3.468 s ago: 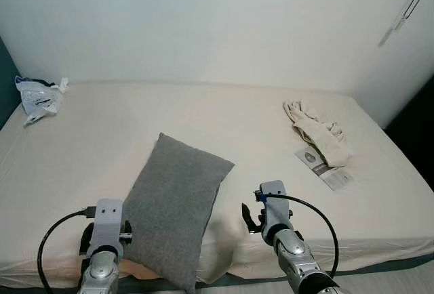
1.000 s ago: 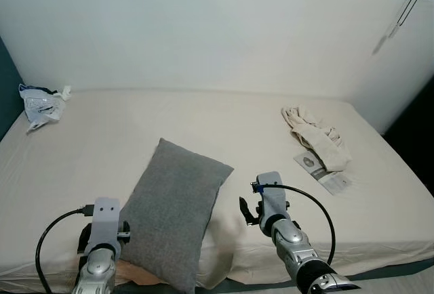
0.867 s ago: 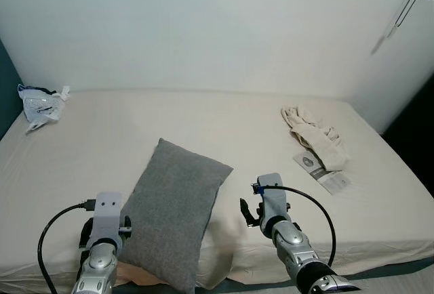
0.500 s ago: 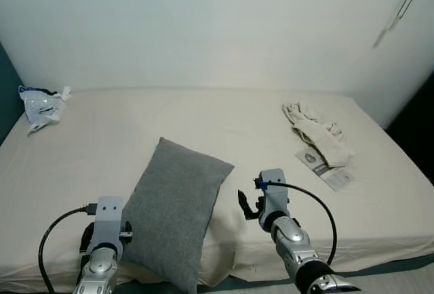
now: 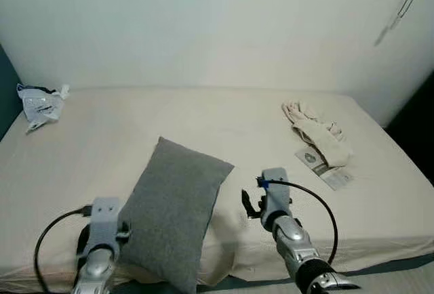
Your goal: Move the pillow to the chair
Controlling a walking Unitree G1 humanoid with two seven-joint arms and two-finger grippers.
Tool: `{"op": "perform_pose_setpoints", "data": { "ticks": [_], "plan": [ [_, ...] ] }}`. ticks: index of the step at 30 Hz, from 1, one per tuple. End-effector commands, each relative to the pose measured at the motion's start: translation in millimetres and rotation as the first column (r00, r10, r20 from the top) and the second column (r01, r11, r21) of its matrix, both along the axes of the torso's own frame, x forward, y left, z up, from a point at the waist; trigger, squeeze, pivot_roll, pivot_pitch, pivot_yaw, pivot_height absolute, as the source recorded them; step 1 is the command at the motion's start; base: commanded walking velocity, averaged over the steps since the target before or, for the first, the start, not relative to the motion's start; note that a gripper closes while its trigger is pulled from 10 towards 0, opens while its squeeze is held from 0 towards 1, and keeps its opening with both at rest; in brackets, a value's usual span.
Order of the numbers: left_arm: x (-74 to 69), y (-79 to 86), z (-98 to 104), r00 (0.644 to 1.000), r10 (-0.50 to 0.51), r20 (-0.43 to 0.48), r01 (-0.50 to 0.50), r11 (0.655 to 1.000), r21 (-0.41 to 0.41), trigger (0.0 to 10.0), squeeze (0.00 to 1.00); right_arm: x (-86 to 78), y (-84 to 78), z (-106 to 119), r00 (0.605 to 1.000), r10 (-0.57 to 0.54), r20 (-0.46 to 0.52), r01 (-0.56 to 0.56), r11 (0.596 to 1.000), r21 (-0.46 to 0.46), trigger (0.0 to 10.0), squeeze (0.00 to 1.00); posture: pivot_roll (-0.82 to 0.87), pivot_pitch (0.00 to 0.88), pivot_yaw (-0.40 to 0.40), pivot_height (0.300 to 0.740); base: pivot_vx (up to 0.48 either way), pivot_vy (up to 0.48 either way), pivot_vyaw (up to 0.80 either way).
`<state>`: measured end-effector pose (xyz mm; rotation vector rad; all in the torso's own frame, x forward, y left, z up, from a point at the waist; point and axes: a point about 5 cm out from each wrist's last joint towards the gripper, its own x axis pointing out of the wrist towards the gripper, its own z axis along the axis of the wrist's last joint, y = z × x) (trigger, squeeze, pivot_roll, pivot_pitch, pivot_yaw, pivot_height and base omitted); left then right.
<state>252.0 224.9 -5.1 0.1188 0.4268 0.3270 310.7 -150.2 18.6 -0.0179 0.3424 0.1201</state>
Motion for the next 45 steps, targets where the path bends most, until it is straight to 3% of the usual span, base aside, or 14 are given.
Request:
{"op": "perform_pose_setpoints", "data": {
  "ticks": [1, 12, 16, 20, 24, 25, 30, 32, 35, 38, 39, 42, 43, 45],
  "plan": [
    [-5.8, 3.2, -3, 1.0, 0.026, -0.008, -0.026, 1.0, 0.008, 10.0, 0.0, -6.8, -2.5, -7, 1.0, -0.001, -0.023, 0.002, 1.0, 0.029, 10.0, 0.0, 0.16, 0.081, -0.099, 0.74, 0.0, 0.0, 0.0],
    [-16.8, 6.1, -3, 0.997, 0.065, 0.034, -0.066, 0.998, 0.014, 10.0, 0.0, -18.4, -9.0, -12, 0.998, 0.066, 0.019, -0.065, 0.996, -0.069, 10.0, 0.0, 0.15, 0.094, -0.122, 0.74, 0.0, 0.0, 0.0],
    [-14.3, -3.4, 6, 0.984, 0.053, 0.169, -0.037, 0.995, -0.093, 10.0, 0.0, -11.3, -17.7, -4, 0.998, -0.011, 0.057, 0.013, 0.999, -0.029, 10.0, 0.0, 0.15, 0.084, -0.121, 0.74, 0.0, 0.0, 0.0],
    [-8.5, -4.7, 13, 0.976, 0.062, 0.208, -0.042, 0.994, -0.097, 10.0, 0.0, 2.1, -22.4, 26, 0.961, -0.034, 0.273, 0.071, 0.99, -0.125, 10.0, 0.0, 0.15, 0.076, -0.113, 0.74, 0.0, 0.0, 0.0],
    [0.8, -4.7, 23, 0.965, 0.084, 0.248, -0.05, 0.989, -0.139, 10.0, 0.0, 11.6, -19.5, 28, 0.969, -0.132, 0.211, 0.129, 0.991, 0.026, 10.0, 0.0, 0.15, 0.075, -0.102, 0.74, 0.0, 0.0, 0.0],
    [12.8, -11.6, 41, 0.931, 0.091, 0.353, 0.016, 0.957, -0.288, 10.0, 0.0, 18.9, -7.0, 41, 0.957, -0.1, 0.272, 0.076, 0.992, 0.101, 10.0, 0.0, 0.14, 0.073, -0.096, 0.74, 0.0, 0.0, 0.0],
    [24.6, -17.8, 65, 0.868, 0.122, 0.481, 0.115, 0.893, -0.435, 10.0, 0.0, 24.8, 7.5, 50, 0.957, -0.079, 0.281, 0.001, 0.963, 0.27, 10.0, 0.0, 0.14, 0.068, -0.093, 0.74, 0.0, 0.0, 0.0],
    [31.8, -16.5, 78, 0.838, 0.111, 0.534, 0.18, 0.868, -0.462, 10.0, 0.0, 27.5, 35.6, 59, 0.956, 0.05, 0.288, -0.209, 0.808, 0.551, 10.0, 0.0, 0.14, 0.065, -0.085, 0.74, 0.0, 0.0, 0.0],
    [34.5, -15.2, 84, 0.826, 0.093, 0.557, 0.228, 0.848, -0.479, 10.0, 0.0, 28.9, 44.2, 75, 0.936, 0.06, 0.346, -0.304, 0.635, 0.71, 10.0, 0.0, 0.13, 0.065, -0.081, 0.74, 0.0, 0.0, 0.0],
    [33.8, -15.0, 103, 0.772, 0.067, 0.633, 0.406, 0.714, -0.571, 10.0, 0.0, 26.4, 41.9, 100, 0.885, 0.08, 0.458, -0.448, 0.415, 0.792, 10.0, 0.0, 0.13, 0.061, -0.08, 0.74, 0.0, 0.0, 0.0],
    [33.8, -15.0, 103, 0.772, 0.067, 0.633, 0.406, 0.714, -0.571, 10.0, 0.0, 26.4, 41.9, 100, 0.885, 0.08, 0.458, -0.448, 0.415, 0.792, 10.0, 0.0, 0.13, 0.061, -0.08, 0.74, 0.0, 0.0, 0.0],
    [28.2, -10.7, 113, 0.725, -0.014, 0.688, 0.555, 0.602, -0.574, 10.0, 0.0, 17.5, 39.7, 106, 0.842, 0.156, 0.517, -0.54, 0.216, 0.814, 10.0, 0.0, 0.11, 0.056, -0.081, 0.74, 0.0, 0.0, 0.0],
    [28.2, -10.7, 113, 0.725, -0.014, 0.688, 0.555, 0.602, -0.574, 10.0, 0.0, 17.5, 39.7, 106, 0.842, 0.156, 0.517, -0.54, 0.216, 0.814, 10.0, 0.0, 0.11, 0.056, -0.081, 0.74, 0.0, 0.0, 0.0],
    [20.0, -13.7, 116, 0.681, -0.122, 0.722, 0.692, 0.429, -0.58, 10.0, 0.0, 5.2, 35.3, 107, 0.792, 0.239, 0.561, -0.586, 0.041, 0.809, 10.0, 0.0, 0.11, 0.054, -0.089, 0.74, 0.0, 0.0, 0.0]
  ]
}}
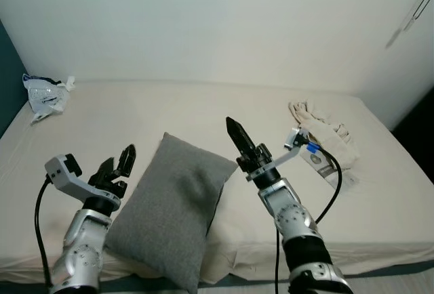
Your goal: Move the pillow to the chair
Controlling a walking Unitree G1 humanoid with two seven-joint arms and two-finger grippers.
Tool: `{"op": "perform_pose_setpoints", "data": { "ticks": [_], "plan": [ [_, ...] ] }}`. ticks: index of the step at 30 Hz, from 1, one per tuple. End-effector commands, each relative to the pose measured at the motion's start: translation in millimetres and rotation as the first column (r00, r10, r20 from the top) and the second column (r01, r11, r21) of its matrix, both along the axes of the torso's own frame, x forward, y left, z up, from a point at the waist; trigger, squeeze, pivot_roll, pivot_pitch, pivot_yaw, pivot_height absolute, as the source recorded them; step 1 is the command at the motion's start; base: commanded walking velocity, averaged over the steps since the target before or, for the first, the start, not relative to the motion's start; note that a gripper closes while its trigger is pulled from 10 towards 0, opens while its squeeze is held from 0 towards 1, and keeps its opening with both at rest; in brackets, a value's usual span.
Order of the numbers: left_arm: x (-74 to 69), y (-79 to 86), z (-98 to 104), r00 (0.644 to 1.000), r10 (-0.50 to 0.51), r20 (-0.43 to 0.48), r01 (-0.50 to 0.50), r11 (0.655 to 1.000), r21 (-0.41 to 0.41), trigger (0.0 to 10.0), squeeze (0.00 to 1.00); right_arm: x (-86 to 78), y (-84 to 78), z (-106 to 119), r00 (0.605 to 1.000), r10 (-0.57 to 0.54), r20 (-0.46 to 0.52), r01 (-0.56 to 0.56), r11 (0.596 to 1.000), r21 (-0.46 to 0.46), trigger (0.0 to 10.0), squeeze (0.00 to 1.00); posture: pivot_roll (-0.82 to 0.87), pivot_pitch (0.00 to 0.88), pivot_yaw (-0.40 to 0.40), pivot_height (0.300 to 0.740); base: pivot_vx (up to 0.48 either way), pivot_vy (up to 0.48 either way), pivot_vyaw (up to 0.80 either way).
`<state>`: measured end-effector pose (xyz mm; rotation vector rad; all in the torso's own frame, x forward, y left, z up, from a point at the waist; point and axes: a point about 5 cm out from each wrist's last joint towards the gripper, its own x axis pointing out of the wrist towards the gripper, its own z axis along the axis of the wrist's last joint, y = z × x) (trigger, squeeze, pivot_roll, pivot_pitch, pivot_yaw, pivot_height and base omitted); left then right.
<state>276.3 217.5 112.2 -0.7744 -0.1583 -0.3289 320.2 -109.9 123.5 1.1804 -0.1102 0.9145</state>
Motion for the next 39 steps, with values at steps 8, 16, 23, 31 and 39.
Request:
{"op": "perform_pose_setpoints", "data": {
  "ticks": [8, 16, 23, 31, 39],
  "plan": [
    [-24.7, -13.2, 14, 0.94, -0.323, 0.111, 0.336, 0.933, -0.13, 10.0, 0.0, -22.1, -5.8, 9, 0.972, 0.234, 0.015, -0.233, 0.954, 0.188, 10.0, 0.0, 0.12, 0.053, -0.093, 0.74, 0.0, 0.0, 0.0],
    [-50.4, -29.1, 28, 0.831, -0.541, 0.132, 0.551, 0.832, -0.059, 10.0, 0.0, -44.9, -5.7, 18, 0.911, 0.412, 0.032, -0.413, 0.9, 0.138, 10.0, 0.0, 0.13, 0.058, -0.076, 0.74, 0.0, 0.0, 0.0],
    [-58.5, -43.8, 66, 0.786, -0.541, 0.3, 0.583, 0.81, -0.066, 10.0, 0.0, -60.2, -3.1, 41, 0.869, 0.484, 0.102, -0.491, 0.87, 0.052, 10.0, 0.0, 0.11, 0.065, -0.06, 0.74, 0.0, 0.0, 0.0],
    [-60.5, -58.4, 73, 0.739, -0.593, 0.319, 0.644, 0.762, -0.075, 10.0, 0.0, -59.2, 2.9, 61, 0.866, 0.474, 0.156, -0.487, 0.872, 0.052, 10.0, 0.0, 0.11, 0.071, -0.05, 0.74, 0.0, 0.0, 0.0],
    [-54.3, -65.0, 74, 0.74, -0.606, 0.292, 0.646, 0.761, -0.056, 10.0, 0.0, -61.1, 19.6, 68, 0.836, 0.523, 0.165, -0.532, 0.847, 0.009, 10.0, 0.0, 0.12, 0.057, -0.063, 0.74, 0.0, 0.0, 0.0]
  ]
}}
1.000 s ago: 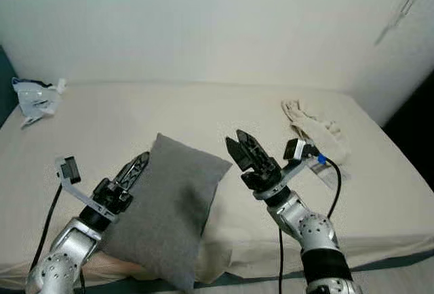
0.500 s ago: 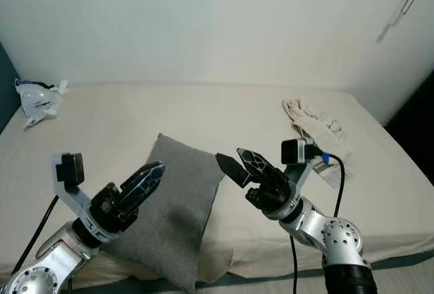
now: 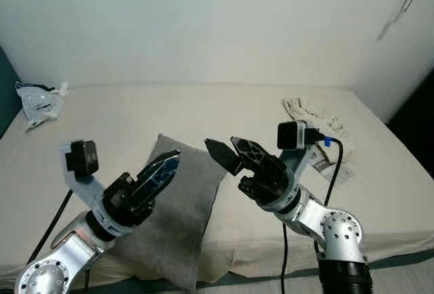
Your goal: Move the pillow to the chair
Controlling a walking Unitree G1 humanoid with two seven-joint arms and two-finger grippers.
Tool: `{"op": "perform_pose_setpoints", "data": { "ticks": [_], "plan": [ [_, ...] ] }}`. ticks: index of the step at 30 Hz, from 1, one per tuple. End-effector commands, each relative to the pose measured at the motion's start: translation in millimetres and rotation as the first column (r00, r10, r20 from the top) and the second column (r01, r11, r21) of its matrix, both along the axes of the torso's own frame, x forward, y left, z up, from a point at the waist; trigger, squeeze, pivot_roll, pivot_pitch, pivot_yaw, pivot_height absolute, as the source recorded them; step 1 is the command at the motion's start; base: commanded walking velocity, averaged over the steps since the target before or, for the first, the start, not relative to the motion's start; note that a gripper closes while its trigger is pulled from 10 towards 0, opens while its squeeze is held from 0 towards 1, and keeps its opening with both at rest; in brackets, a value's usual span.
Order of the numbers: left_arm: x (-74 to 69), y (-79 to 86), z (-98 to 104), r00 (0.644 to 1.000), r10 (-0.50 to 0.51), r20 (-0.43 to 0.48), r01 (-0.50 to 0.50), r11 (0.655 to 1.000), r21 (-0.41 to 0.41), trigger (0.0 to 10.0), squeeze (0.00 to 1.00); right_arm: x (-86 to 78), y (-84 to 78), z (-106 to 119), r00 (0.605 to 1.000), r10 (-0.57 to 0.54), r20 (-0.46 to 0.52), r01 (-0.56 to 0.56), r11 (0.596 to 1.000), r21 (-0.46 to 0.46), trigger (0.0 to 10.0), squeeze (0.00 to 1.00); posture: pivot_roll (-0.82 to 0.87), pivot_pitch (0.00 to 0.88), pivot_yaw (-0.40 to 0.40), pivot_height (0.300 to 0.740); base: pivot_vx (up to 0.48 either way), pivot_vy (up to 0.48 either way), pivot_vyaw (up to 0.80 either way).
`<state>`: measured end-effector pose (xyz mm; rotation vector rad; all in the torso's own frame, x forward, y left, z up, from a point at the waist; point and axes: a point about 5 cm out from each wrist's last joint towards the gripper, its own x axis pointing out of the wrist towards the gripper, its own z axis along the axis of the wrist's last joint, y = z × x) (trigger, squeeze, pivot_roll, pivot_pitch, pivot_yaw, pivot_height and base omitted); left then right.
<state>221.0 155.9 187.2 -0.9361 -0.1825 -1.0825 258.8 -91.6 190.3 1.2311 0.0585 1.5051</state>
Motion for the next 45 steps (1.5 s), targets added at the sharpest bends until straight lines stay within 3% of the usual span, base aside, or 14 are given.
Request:
{"op": "perform_pose_setpoints", "data": {
  "ticks": [1, 3, 6, 11, 13, 15, 18, 19, 20, 22, 23, 30, 34, 45],
  "plan": [
    [6.0, -0.9, -5, 0.999, 0.04, -0.023, -0.039, 0.998, 0.048, 10.0, 0.0, 2.1, 0.8, 0, 1.0, -0.012, 0.005, 0.012, 1.0, -0.028, 10.0, 0.0, 0.13, 0.056, -0.066, 0.74, 0.0, 0.0, 0.0],
    [34.4, 13.1, -31, 0.938, 0.323, -0.124, -0.28, 0.919, 0.276, 10.0, 0.0, 14.5, 0.0, -7, 0.988, -0.15, 0.038, 0.154, 0.978, -0.143, 10.0, 0.0, 0.13, 0.05, -0.066, 0.74, 0.0, 0.0, 0.0],
    [65.1, 46.6, -82, 0.694, 0.717, -0.061, -0.444, 0.493, 0.749, 10.0, 0.0, 46.1, -2.0, -34, 0.863, -0.451, 0.228, 0.503, 0.724, -0.472, 10.0, 0.0, 0.13, 0.043, -0.062, 0.74, 0.0, 0.0, 0.0],
    [67.5, 52.8, -88, 0.669, 0.741, 0.053, -0.48, 0.377, 0.792, 10.0, 0.0, 50.4, -10.5, -38, 0.839, -0.498, 0.219, 0.54, 0.718, -0.439, 10.0, 0.0, 0.13, 0.029, -0.049, 0.74, 0.0, 0.0, 0.0],
    [71.6, 65.4, -97, 0.546, 0.824, 0.15, -0.487, 0.167, 0.857, 10.0, 0.0, 53.0, -14.5, -44, 0.801, -0.55, 0.234, 0.59, 0.661, -0.463, 10.0, 0.0, 0.13, 0.023, -0.042, 0.74, 0.0, 0.0, 0.0],
    [70.3, 87.1, -113, 0.365, 0.899, 0.24, -0.43, -0.065, 0.9, 10.0, 0.0, 62.7, -24.6, -56, 0.704, -0.664, 0.251, 0.676, 0.519, -0.523, 10.0, 0.0, 0.13, 0.006, -0.03, 0.74, 0.0, 0.0, 0.0],
    [63.8, 100.0, -129, 0.236, 0.916, 0.323, -0.348, -0.231, 0.909, 10.0, 0.0, 73.6, -43.5, -81, 0.554, -0.757, 0.347, 0.725, 0.232, -0.649, 10.0, 0.0, 0.14, 0.0, -0.036, 0.74, 0.0, 0.0, 0.0],
    [63.8, 100.0, -129, 0.236, 0.916, 0.323, -0.348, -0.231, 0.909, 10.0, 0.0, 73.6, -43.5, -81, 0.554, -0.757, 0.347, 0.725, 0.232, -0.649, 10.0, 0.0, 0.14, 0.0, -0.036, 0.74, 0.0, 0.0, 0.0],
    [61.8, 101.3, -134, 0.204, 0.921, 0.331, -0.323, -0.256, 0.911, 10.0, 0.0, 75.4, -50.8, -95, 0.519, -0.756, 0.399, 0.701, 0.11, -0.704, 10.0, 0.0, 0.14, 0.0, -0.034, 0.74, 0.0, 0.0, 0.0],
    [66.1, 99.4, -144, 0.198, 0.917, 0.345, -0.293, -0.28, 0.914, 10.0, 0.0, 78.7, -73.0, -128, 0.488, -0.601, 0.633, 0.578, -0.32, -0.751, 10.0, 0.0, 0.13, 0.0, -0.04, 0.74, 0.0, 0.0, 0.0],
    [68.4, 98.9, -144, 0.214, 0.909, 0.358, -0.295, -0.289, 0.911, 10.0, 0.0, 79.8, -76.9, -129, 0.486, -0.567, 0.666, 0.577, -0.365, -0.731, 10.0, 0.0, 0.12, 0.0, -0.041, 0.74, 0.0, 0.0, 0.0],
    [87.9, 91.8, -134, 0.151, 0.949, 0.278, -0.381, -0.203, 0.902, 10.0, 0.0, 86.6, -93.7, -121, 0.449, -0.601, 0.661, 0.591, -0.354, -0.724, 10.0, 0.0, 0.11, 0.019, -0.094, 0.74, 0.0, 0.0, 0.0],
    [92.0, 80.1, -132, 0.261, 0.93, 0.259, -0.416, -0.134, 0.9, 10.0, 0.0, 86.6, -89.3, -121, 0.439, -0.61, 0.66, 0.626, -0.319, -0.711, 10.0, 0.0, 0.12, 0.043, -0.096, 0.74, 0.0, 0.0, 0.0],
    [62.2, 88.7, -143, 0.207, 0.915, 0.345, -0.479, -0.213, 0.851, 10.0, 0.0, 63.3, -61.2, -140, 0.367, -0.652, 0.663, 0.712, -0.261, -0.652, 10.0, 0.0, 0.11, 0.142, -0.15, 0.74, 0.0, 0.0, 0.0]
  ]
}}
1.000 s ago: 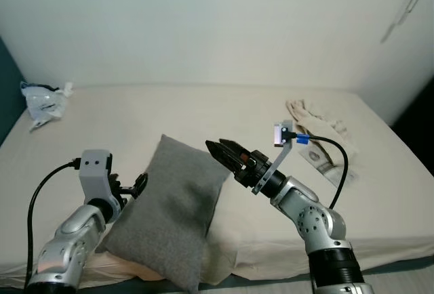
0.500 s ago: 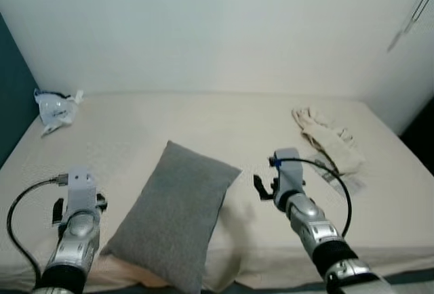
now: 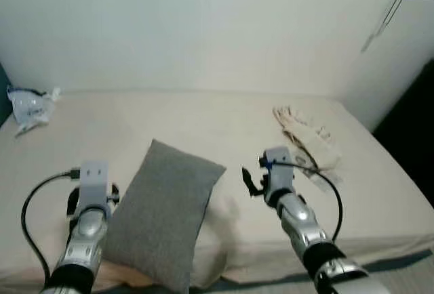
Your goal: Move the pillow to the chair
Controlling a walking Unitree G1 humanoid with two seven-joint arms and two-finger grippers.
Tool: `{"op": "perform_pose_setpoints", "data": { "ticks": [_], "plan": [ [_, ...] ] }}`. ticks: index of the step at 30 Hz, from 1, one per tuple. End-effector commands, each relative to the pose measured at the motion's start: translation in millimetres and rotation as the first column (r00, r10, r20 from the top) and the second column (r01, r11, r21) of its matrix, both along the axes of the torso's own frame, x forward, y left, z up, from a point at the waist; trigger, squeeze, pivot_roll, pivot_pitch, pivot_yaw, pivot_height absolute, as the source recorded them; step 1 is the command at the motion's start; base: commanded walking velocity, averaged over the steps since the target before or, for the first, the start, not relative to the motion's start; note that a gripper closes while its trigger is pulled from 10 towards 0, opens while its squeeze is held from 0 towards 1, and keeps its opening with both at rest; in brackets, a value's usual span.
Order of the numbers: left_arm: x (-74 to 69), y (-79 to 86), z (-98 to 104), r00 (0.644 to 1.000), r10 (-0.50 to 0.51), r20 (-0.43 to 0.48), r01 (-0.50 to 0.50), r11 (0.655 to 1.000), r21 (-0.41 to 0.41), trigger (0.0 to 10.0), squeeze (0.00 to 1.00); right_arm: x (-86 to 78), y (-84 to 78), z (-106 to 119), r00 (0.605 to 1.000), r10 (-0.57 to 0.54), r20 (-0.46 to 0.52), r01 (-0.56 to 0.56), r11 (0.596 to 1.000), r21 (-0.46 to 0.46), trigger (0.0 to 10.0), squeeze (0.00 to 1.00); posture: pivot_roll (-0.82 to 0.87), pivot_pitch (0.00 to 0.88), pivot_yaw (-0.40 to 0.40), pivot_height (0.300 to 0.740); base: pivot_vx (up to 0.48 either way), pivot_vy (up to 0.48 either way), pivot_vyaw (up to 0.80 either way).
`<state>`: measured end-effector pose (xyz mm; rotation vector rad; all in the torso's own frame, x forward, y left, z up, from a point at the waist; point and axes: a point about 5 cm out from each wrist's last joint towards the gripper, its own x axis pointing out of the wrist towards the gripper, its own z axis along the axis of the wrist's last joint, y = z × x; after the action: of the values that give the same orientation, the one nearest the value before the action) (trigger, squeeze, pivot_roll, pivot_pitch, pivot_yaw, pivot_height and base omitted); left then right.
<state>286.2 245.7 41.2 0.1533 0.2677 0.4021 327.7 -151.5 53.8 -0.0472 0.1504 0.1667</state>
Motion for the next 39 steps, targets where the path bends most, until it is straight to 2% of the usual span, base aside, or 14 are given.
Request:
{"op": "perform_pose_setpoints", "data": {
  "ticks": [1, 4, 10, 13, 14, 17, 20, 24, 25, 27, 31, 34, 36, 39],
  "plan": [
    [-3.6, 0.4, 5, 0.998, -0.008, 0.056, 0.007, 1.0, 0.009, 10.0, 0.0, -7.9, 2.6, -4, 1.0, -0.01, 0.029, 0.008, 0.998, 0.056, 10.0, 0.0, 0.11, 0.132, -0.142, 0.74, 0.0, 0.0, 0.0],
    [-0.3, 0.2, 7, 0.997, -0.047, 0.053, 0.045, 0.998, 0.04, 10.0, 0.0, -10.7, 11.9, -4, 0.996, 0.077, 0.054, -0.078, 0.997, 0.02, 10.0, 0.0, 0.09, 0.11, -0.147, 0.74, 0.0, 0.0, 0.0],
    [12.8, 4.7, 8, 0.995, -0.098, -0.028, 0.101, 0.973, 0.205, 10.0, 0.0, -17.1, 4.0, -6, 0.98, 0.195, 0.044, -0.193, 0.98, -0.047, 10.0, 0.0, 0.02, 0.0, -0.332, 0.74, 0.0, 0.0, 0.0],
    [17.6, -6.6, 12, 0.996, -0.084, 0.007, 0.081, 0.98, 0.184, 10.0, 0.0, -13.3, -15.0, 4, 0.975, 0.21, 0.077, -0.203, 0.975, -0.09, 10.0, 0.0, 0.04, 0.015, -0.262, 0.74, 0.0, 0.0, 0.0],
    [18.0, -13.9, 10, 0.996, -0.086, 0.006, 0.083, 0.981, 0.176, 10.0, 0.0, -10.9, -25.7, 6, 0.985, 0.153, 0.082, -0.145, 0.985, -0.095, 10.0, 0.0, 0.05, 0.063, -0.198, 0.74, 0.0, 0.0, 0.0],
    [22.0, -34.4, 9, 0.989, -0.147, -0.015, 0.148, 0.974, 0.172, 10.0, 0.0, -5.0, -42.8, 11, 0.995, 0.036, 0.093, -0.032, 0.999, -0.043, 10.0, 0.0, 0.11, 0.03, -0.133, 0.74, 0.0, 0.0, 0.0],
    [20.6, -43.1, 6, 0.979, -0.204, -0.018, 0.204, 0.965, 0.164, 10.0, 0.0, -7.3, -38.4, 10, 0.99, 0.064, 0.122, -0.054, 0.995, -0.085, 10.0, 0.0, 0.08, 0.025, -0.01, 0.74, 0.0, 0.0, 0.0],
    [13.8, -39.9, -6, 0.965, -0.253, -0.066, 0.261, 0.948, 0.183, 10.0, 0.0, -10.7, -29.6, 6, 0.992, 0.049, 0.12, -0.042, 0.998, -0.056, 10.0, 0.0, 0.08, 0.046, -0.052, 0.74, 0.0, 0.0, 0.0],
    [14.1, -33.5, -4, 0.969, -0.24, -0.06, 0.247, 0.95, 0.19, 10.0, 0.0, -10.3, -26.9, 4, 0.994, 0.027, 0.107, -0.022, 0.999, -0.044, 10.0, 0.0, 0.06, 0.097, -0.106, 0.74, 0.0, 0.0, 0.0],
    [13.9, -27.8, -4, 0.975, -0.214, -0.056, 0.221, 0.955, 0.196, 10.0, 0.0, -10.4, -25.3, 0, 0.996, 0.008, 0.085, -0.006, 1.0, -0.031, 10.0, 0.0, 0.05, 0.097, -0.111, 0.74, 0.0, 0.0, 0.0],
    [4.2, -1.5, -5, 0.999, 0.027, -0.035, -0.023, 0.993, 0.114, 10.0, 0.0, -7.1, -15.0, 2, 0.995, 0.029, 0.096, -0.027, 0.999, -0.028, 10.0, 0.0, 0.09, 0.089, 0.035, 0.74, 0.0, 0.0, 0.0],
    [0.2, 3.0, -8, 0.996, 0.075, -0.056, -0.068, 0.99, 0.121, 10.0, 0.0, -6.3, -14.3, 2, 0.995, -0.01, 0.104, 0.01, 1.0, -0.006, 10.0, 0.0, 0.11, 0.096, 0.044, 0.74, 0.0, 0.0, 0.0],
    [4.1, -2.3, -3, 0.998, -0.054, -0.037, 0.061, 0.979, 0.194, 10.0, 0.0, -10.5, -6.3, -5, 0.995, -0.068, 0.079, 0.065, 0.997, 0.034, 10.0, 0.0, 0.08, 0.12, -0.079, 0.74, 0.0, 0.0, 0.0],
    [11.9, 2.0, 6, 1.0, -0.02, 0.015, 0.017, 0.984, 0.178, 10.0, 0.0, -12.9, 5.8, -11, 0.997, -0.065, 0.037, 0.064, 0.997, 0.046, 10.0, 0.0, 0.05, 0.151, -0.16, 0.74, 0.0, 0.0, 0.0]
  ]
}}
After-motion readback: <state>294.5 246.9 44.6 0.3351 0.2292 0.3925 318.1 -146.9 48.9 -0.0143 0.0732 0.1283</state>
